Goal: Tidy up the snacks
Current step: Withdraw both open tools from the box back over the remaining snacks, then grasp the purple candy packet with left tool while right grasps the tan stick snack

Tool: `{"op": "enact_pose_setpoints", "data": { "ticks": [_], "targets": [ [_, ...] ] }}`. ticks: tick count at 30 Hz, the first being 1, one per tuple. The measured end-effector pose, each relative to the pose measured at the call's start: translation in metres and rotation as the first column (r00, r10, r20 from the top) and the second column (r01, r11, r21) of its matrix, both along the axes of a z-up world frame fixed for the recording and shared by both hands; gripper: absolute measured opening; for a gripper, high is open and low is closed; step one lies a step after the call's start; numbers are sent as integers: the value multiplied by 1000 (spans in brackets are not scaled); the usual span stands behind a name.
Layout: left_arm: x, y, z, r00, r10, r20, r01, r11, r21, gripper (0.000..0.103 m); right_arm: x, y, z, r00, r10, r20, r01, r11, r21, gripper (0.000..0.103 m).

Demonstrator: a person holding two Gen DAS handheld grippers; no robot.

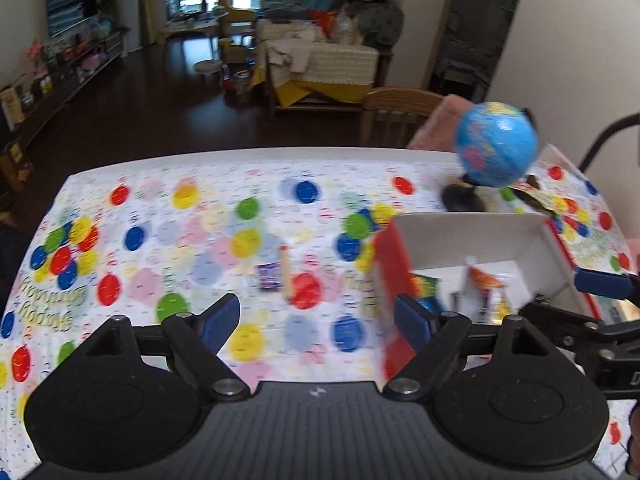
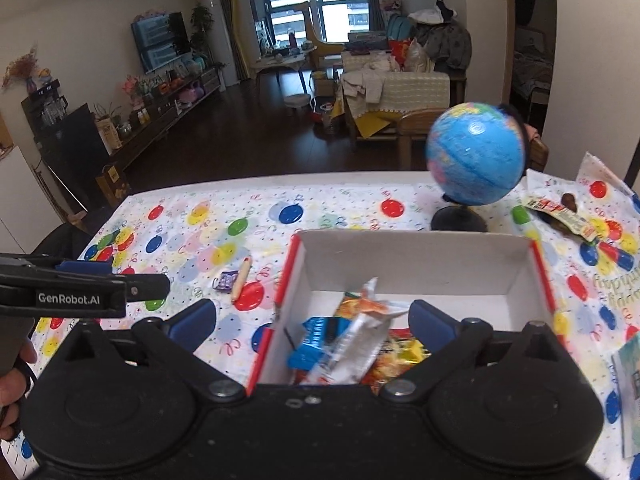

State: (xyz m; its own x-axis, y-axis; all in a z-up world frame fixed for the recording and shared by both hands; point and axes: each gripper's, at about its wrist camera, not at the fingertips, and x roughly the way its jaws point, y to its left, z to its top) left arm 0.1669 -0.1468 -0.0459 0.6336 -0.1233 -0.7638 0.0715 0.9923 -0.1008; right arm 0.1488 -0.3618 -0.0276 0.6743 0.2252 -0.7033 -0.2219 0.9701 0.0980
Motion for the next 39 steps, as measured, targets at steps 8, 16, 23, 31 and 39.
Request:
{"op": "enact_pose_setpoints", "data": {
  "ticks": [8,16,23,31,39],
  "targets": [
    [25,39,-27,999,23,-40,-24,1000,-17,84,25,49,-12,999,33,-24,-34,999,-18,101],
    [58,62,-53,997,29,-64,-31,999,-18,84,77,90,-24,996,37,-82,-38,999,-11,93],
    [85,68,-87,992,14,-122,-19,999,-41,84,109,118,-57,989,43,-143,-51,997,-52,80],
    [102,69,-114,990,13,-140,-22,998,-64,68,146,131,-83,979,48,-199,-59,997,-52,75],
    [115,57,-133,988,-24,-150,12,997,-78,65,174,146,-112,959,54,-278,-72,996,-55,58]
  ]
}}
